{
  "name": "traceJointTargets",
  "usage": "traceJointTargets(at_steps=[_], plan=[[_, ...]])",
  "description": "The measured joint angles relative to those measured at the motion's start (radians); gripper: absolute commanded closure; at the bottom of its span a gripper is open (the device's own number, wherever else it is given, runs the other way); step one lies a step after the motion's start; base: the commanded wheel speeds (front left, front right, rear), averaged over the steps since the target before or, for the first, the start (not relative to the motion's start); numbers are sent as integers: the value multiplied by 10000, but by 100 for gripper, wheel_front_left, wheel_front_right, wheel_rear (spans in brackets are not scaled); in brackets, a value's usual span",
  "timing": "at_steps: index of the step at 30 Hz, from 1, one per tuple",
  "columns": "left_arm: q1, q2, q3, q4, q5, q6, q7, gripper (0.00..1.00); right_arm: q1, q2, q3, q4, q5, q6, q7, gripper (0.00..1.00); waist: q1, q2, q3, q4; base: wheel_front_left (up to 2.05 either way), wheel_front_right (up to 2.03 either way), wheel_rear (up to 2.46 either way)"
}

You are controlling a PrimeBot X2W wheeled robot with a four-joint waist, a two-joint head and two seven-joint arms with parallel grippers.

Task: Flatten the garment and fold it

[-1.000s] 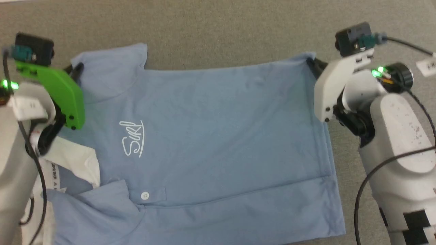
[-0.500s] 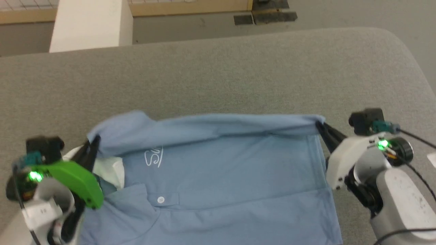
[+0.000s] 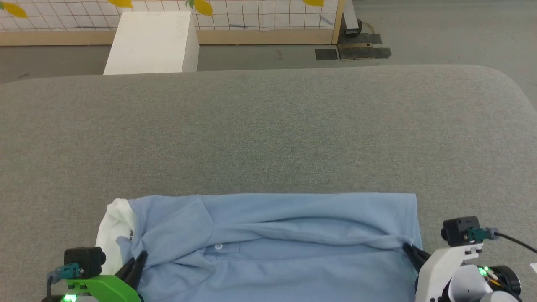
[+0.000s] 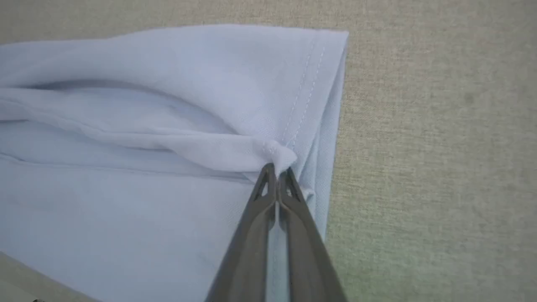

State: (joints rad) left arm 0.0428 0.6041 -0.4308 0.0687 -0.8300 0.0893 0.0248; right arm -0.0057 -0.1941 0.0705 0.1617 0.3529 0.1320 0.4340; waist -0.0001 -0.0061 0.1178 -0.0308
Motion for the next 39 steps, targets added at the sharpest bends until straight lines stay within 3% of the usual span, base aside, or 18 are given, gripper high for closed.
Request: traceJointTargets(at_steps=[4,5,6,7,15,18,26,33,39], plan=[[7,-96,-121,502,21,-10,-109,100,436,339,-232,-224,-194,0,334,100,0,0,-48,67,0,0,0],[6,-123,-144,606,23,-19,-157,51,499,420,-276,-244,-217,0,391,86,0,0,-64,71,0,0,0],[0,-153,-173,725,33,-71,-201,2,572,493,-278,-288,-288,0,426,38,0,0,-88,76,0,0,0],[-3,-198,-186,830,42,-88,-293,0,645,581,-334,-343,-313,0,422,0,0,-1,-117,83,0,0,0],[-38,-502,-104,1080,558,-82,-1626,0,1456,1127,-1007,-926,-359,0,0,0,0,0,-390,239,0,0,0],[-167,-704,58,1112,922,150,-2341,0,1757,1283,-1231,-1386,-370,0,-293,0,0,0,-453,357,0,0,0],[-1104,-1350,702,834,2458,454,-2777,0,1885,1421,-1942,-1983,-75,0,-1363,0,0,0,-411,516,0,0,0],[-1778,-2084,1532,581,3866,420,-2821,0,1401,1419,-2472,-903,251,0,-1684,0,0,0,-271,520,0,0,0],[-2187,-2765,2228,740,4652,205,-2821,0,914,1434,-2345,332,15,0,-825,0,0,0,-241,506,0,0,0]])
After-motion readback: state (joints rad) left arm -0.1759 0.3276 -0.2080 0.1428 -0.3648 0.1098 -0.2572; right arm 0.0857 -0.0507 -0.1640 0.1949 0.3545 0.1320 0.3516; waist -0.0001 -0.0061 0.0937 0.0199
